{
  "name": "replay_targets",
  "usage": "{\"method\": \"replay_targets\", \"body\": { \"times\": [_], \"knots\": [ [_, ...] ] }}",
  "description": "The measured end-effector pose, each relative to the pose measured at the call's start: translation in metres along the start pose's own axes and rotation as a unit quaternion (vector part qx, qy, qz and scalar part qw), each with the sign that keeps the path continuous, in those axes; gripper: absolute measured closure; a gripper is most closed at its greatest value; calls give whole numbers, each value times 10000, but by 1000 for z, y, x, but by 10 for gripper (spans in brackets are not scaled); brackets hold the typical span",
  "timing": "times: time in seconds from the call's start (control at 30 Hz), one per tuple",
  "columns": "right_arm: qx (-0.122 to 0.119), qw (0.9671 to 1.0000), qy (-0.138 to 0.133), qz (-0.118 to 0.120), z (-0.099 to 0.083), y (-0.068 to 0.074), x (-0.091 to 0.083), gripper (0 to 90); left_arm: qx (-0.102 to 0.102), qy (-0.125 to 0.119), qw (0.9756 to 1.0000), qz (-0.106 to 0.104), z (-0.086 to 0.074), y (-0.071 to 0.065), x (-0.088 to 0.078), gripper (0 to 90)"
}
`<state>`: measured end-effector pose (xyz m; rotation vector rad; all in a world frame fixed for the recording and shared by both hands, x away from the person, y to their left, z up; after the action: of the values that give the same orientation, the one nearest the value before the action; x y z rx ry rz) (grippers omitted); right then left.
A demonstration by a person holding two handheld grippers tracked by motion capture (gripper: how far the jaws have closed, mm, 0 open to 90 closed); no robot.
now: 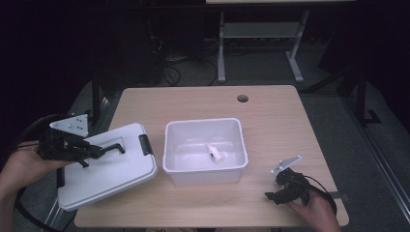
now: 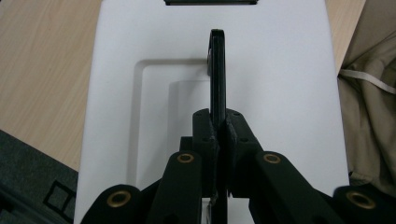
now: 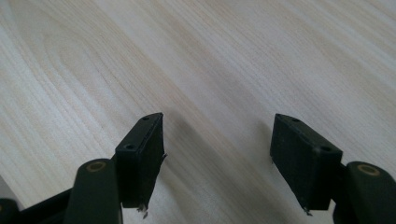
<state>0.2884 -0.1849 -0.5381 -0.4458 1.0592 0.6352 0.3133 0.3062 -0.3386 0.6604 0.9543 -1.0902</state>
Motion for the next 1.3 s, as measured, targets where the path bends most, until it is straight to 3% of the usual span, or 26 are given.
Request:
{"method": "replay_targets", "body": {
  "times": [0.57, 1.3],
  "knots": [
    [-19, 10000, -30, -85, 1, -3, -3, 339, 218, -42, 9997, -140, 34, -1, 3, 841],
    [-2, 10000, -87, -29, 1, -3, -6, 336, 439, -91, 9986, -273, 73, -3, 12, 841]
  ]
}}
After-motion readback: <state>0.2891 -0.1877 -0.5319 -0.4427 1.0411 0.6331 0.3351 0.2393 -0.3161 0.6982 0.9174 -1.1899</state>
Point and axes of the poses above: each handheld gripper's, and its own axes: x roughly forward along the jaws, z roughly out of its top, y roughly to its left, the point moved 10 cm from there along x, roughly forward along the jaws, and after that the axes turned 6 degrees about -z, right-handed, at the moved point
